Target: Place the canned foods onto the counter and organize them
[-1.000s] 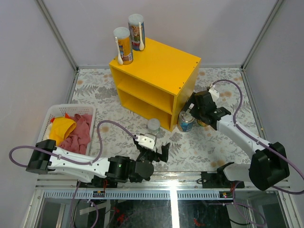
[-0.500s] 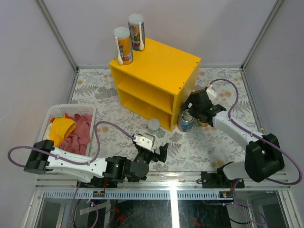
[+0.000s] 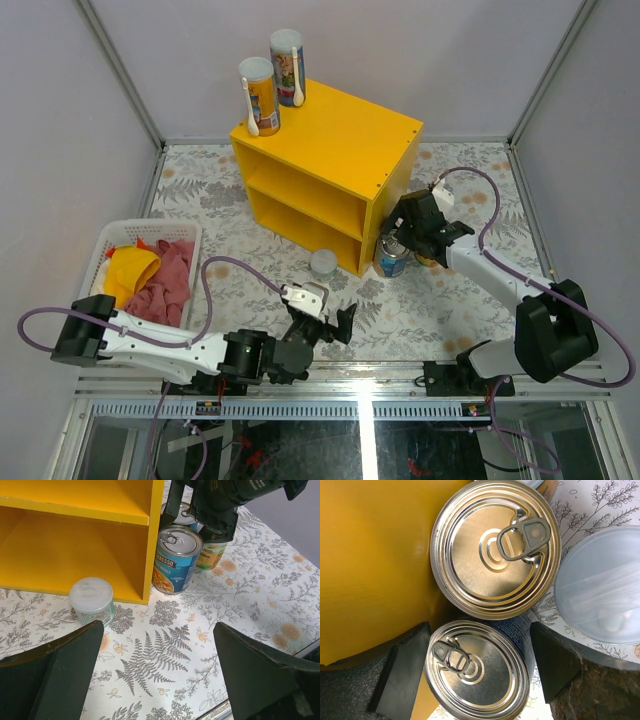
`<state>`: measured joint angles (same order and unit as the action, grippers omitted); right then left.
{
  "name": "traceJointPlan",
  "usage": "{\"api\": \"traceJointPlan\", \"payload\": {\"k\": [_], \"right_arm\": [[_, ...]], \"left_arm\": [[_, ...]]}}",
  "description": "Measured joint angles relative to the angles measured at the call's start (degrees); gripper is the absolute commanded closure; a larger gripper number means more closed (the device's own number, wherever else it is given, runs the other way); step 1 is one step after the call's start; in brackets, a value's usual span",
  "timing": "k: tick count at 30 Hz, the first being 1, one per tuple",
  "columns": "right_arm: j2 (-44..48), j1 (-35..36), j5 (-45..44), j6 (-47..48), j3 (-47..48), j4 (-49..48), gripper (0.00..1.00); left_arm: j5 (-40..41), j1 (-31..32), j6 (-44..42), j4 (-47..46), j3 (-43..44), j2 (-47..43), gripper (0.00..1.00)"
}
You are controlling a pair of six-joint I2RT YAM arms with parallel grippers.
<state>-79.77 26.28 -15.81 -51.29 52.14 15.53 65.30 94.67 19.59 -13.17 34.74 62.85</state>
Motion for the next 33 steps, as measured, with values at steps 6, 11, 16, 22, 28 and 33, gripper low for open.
{"api": "traceJointPlan", "payload": {"k": [6,11,16,22,28,33], "right_arm": [[0.9,0.5,0.3,-0.1,-1.5,-1.8,0.20],[3.5,1.6,0.3,-0.3,-3.7,-2.1,0.26],[6.9,3.5,0.4,-1.2,-6.4,-2.1,0.29],[11.3,6.3,0.4,-3.0,-9.1,-0.5,0.30],[15.3,10.2,0.1,-5.2,-11.4,2.4,0.31],[16.6,15.3,-1.1,-7.2,-11.8,4.6,0.31]], "left_arm": [[-0.8,0.0,0.0,-1.0,-0.8,1.4,0.09],[-1.6,0.0,0.1,-1.4,-1.1,2.0,0.10],[-3.5,0.0,0.2,-2.4,-1.4,3.4,0.09],[-6.5,0.0,0.2,-3.7,-1.6,6.7,0.08],[-8.6,0.0,-1.6,-6.6,-2.1,11.5,0.05],[-9.6,0.0,-5.0,-11.5,-2.5,16.3,0.04]]}}
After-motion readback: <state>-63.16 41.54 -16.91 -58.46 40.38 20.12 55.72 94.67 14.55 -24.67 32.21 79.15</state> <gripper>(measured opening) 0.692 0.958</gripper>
